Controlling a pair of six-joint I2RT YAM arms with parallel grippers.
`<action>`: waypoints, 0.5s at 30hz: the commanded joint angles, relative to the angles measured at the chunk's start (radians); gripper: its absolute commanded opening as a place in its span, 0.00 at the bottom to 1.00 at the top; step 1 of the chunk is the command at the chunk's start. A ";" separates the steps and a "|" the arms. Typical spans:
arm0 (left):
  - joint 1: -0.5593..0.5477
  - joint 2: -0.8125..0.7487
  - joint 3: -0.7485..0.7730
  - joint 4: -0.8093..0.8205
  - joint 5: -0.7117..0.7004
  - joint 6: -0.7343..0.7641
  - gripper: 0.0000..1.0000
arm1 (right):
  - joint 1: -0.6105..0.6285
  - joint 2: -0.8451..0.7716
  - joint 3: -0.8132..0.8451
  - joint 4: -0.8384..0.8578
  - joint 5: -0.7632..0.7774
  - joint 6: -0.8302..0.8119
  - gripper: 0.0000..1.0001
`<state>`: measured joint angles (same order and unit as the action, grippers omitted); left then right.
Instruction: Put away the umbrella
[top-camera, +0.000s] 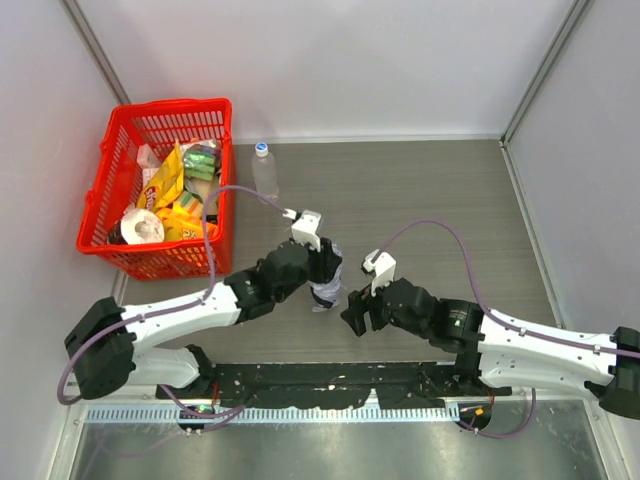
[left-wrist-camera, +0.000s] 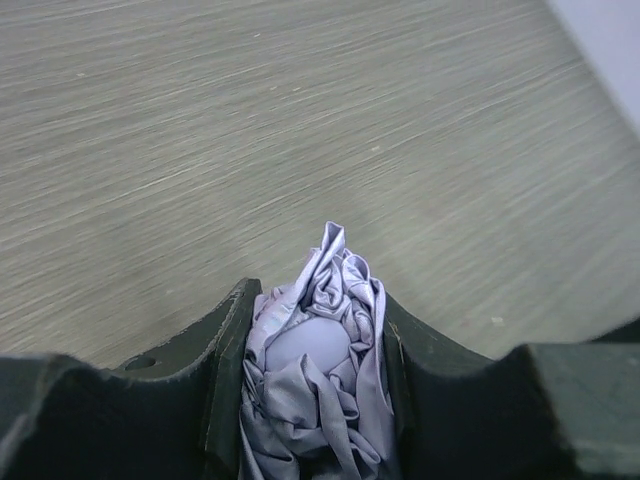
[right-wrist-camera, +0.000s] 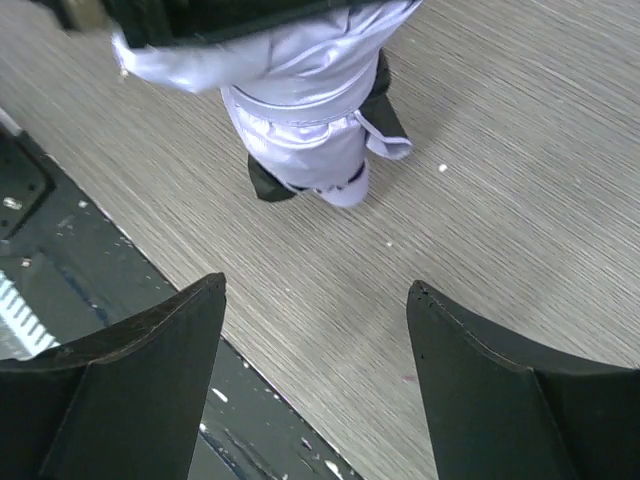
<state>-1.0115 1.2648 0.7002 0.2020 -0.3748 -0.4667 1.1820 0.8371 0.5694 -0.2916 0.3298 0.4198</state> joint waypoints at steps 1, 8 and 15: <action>0.051 -0.084 0.130 -0.199 0.241 -0.211 0.00 | -0.106 -0.009 0.001 0.215 -0.289 -0.021 0.78; 0.093 -0.073 0.199 -0.340 0.301 -0.409 0.00 | -0.183 0.059 0.017 0.350 -0.391 -0.007 0.82; 0.132 -0.056 0.209 -0.273 0.430 -0.516 0.00 | -0.185 0.195 0.057 0.445 -0.357 -0.013 0.74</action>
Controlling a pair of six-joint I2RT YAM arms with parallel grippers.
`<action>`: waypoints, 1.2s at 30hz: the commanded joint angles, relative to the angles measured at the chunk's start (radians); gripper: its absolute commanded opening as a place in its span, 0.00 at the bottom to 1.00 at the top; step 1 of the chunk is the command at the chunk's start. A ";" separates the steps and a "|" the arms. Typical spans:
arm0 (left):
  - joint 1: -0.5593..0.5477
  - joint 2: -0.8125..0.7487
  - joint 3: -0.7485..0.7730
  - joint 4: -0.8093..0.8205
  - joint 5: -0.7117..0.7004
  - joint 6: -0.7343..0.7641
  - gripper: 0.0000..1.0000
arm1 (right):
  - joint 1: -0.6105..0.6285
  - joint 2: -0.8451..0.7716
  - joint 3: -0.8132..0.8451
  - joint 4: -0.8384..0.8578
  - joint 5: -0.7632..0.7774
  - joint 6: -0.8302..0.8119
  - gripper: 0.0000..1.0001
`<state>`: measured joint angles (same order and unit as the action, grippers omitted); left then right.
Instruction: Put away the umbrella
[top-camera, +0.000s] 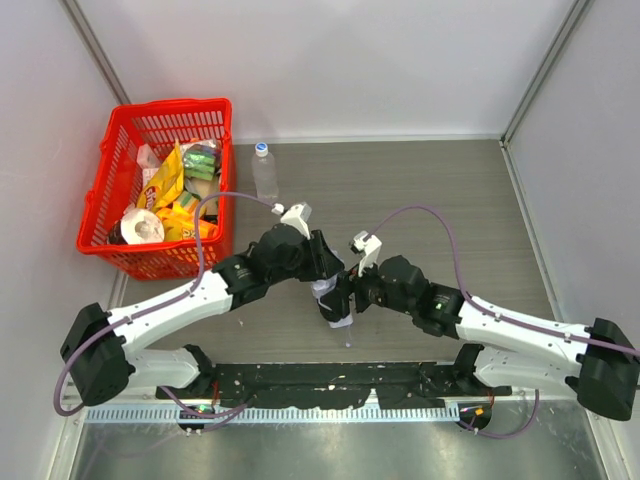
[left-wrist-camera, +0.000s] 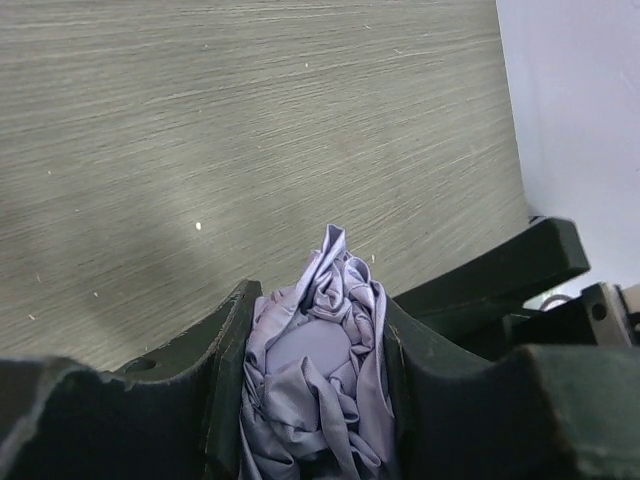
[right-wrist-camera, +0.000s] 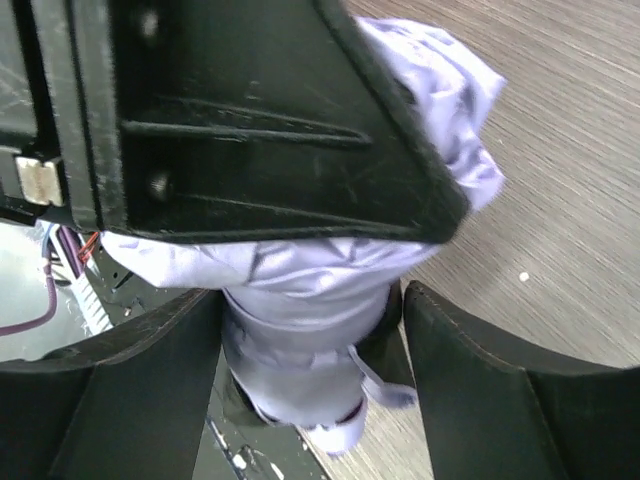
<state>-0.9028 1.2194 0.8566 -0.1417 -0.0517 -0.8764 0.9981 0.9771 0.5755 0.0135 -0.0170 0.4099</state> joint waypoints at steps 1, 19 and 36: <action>0.033 -0.009 0.055 0.088 0.133 -0.108 0.00 | -0.001 0.067 0.035 0.161 -0.014 0.019 0.61; 0.245 -0.296 0.202 -0.245 0.021 0.149 1.00 | -0.379 -0.003 -0.125 0.264 -0.369 0.121 0.01; 0.243 -0.371 -0.036 0.014 0.437 -0.002 1.00 | -1.153 0.760 0.395 0.467 -0.650 0.417 0.08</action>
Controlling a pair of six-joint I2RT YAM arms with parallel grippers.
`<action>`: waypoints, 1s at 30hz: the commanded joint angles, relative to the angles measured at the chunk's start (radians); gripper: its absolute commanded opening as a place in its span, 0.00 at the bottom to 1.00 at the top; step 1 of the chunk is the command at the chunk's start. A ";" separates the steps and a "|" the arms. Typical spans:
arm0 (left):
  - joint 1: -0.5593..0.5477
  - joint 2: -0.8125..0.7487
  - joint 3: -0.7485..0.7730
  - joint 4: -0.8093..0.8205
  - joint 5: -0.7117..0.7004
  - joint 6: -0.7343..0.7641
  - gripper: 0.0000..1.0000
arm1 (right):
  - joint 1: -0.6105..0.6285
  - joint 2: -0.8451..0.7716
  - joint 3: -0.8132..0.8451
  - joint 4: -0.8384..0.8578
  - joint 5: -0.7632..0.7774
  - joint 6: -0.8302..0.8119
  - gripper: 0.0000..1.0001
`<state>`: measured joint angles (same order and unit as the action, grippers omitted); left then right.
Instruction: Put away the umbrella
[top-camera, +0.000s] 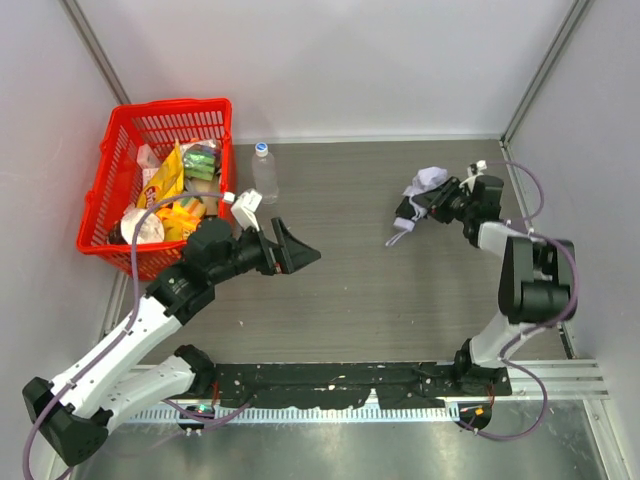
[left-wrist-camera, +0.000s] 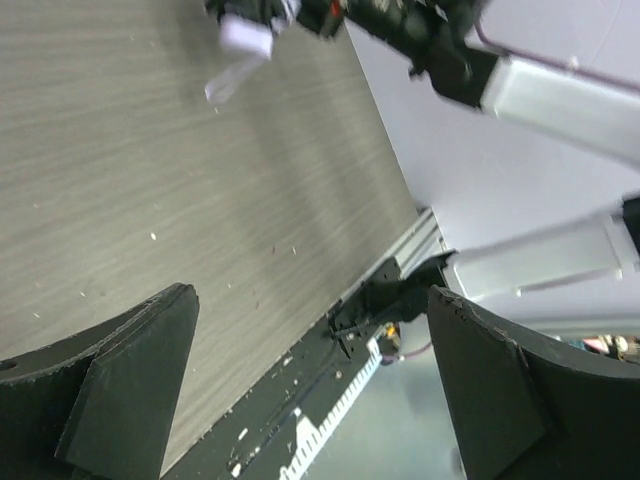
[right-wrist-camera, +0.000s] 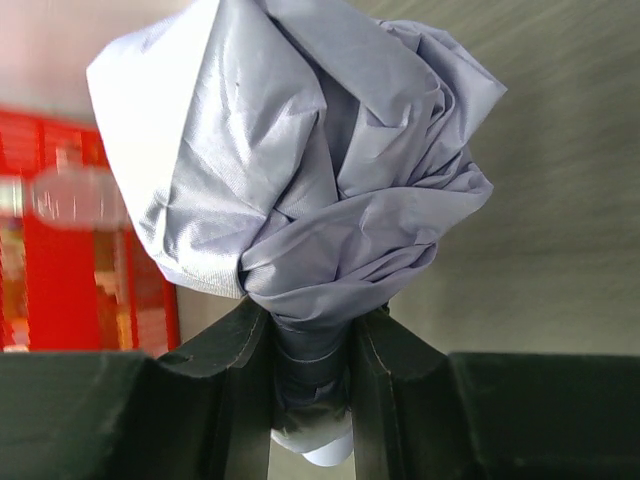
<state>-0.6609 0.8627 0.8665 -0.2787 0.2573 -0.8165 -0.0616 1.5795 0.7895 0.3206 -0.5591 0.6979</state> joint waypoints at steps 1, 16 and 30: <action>0.001 -0.011 -0.055 0.162 0.140 -0.068 1.00 | -0.104 0.237 0.215 0.149 -0.107 0.132 0.09; 0.003 -0.022 -0.124 0.245 0.237 -0.122 1.00 | -0.161 0.636 0.689 0.015 -0.012 0.136 0.25; 0.003 -0.088 -0.121 0.199 0.212 -0.151 1.00 | -0.170 0.424 0.445 -0.090 0.459 0.146 0.78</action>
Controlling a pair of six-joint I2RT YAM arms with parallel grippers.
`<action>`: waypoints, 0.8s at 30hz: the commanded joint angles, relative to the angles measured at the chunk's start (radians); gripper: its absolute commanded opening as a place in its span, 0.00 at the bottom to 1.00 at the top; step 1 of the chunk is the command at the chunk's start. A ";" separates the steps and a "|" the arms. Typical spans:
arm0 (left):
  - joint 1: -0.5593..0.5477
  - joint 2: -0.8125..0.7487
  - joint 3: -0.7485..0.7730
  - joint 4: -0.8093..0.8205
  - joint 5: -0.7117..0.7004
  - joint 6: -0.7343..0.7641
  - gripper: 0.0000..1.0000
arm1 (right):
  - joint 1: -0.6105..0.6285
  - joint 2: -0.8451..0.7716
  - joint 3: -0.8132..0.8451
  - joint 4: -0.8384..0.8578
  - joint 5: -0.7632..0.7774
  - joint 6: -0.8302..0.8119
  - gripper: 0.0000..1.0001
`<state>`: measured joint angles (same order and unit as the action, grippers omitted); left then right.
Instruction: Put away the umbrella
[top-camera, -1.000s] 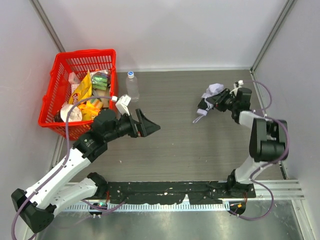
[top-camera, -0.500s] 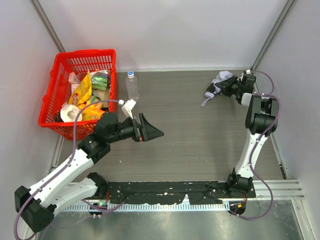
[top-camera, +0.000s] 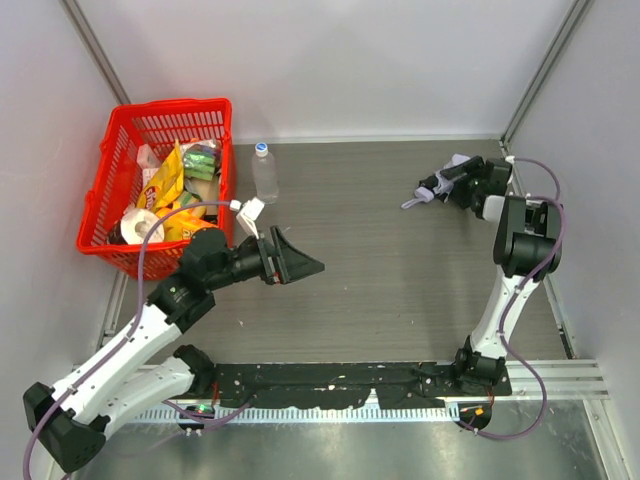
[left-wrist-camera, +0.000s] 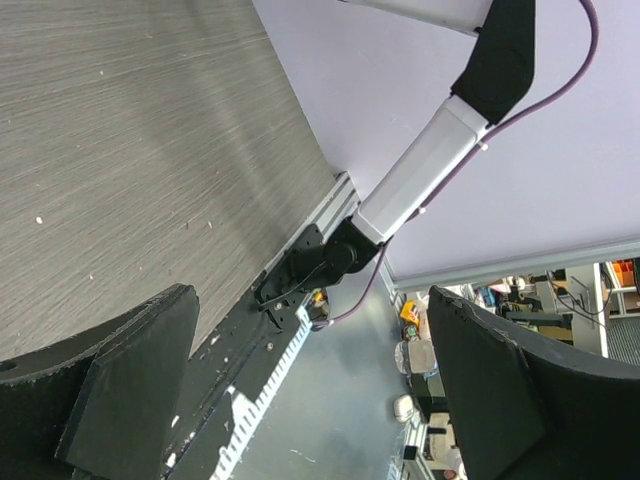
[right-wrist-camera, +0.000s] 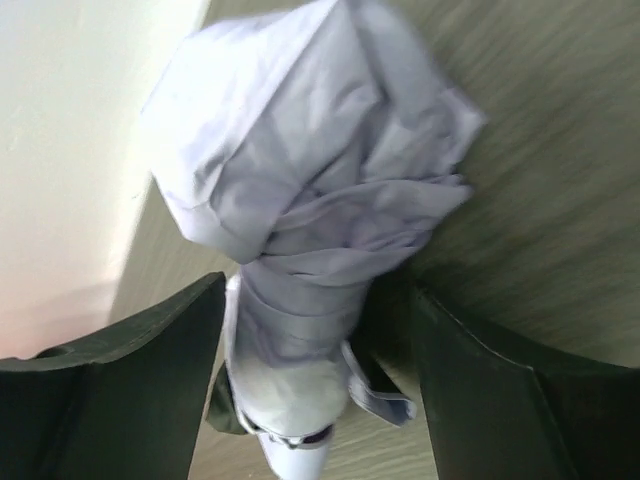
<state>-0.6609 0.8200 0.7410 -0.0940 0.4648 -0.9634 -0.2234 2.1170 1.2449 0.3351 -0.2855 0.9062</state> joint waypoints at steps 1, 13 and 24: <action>0.003 -0.057 0.006 0.002 -0.002 -0.001 0.99 | -0.008 -0.141 -0.039 -0.137 0.199 -0.078 0.79; 0.001 -0.150 0.086 -0.095 -0.086 0.051 1.00 | 0.134 -1.015 -0.415 -0.609 0.416 -0.420 0.82; 0.003 -0.395 0.184 -0.233 -0.308 0.135 1.00 | 0.368 -1.739 -0.346 -0.927 0.227 -0.460 0.83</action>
<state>-0.6609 0.5098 0.8608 -0.2825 0.2626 -0.8780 0.1467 0.5194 0.7956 -0.4686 -0.0319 0.5056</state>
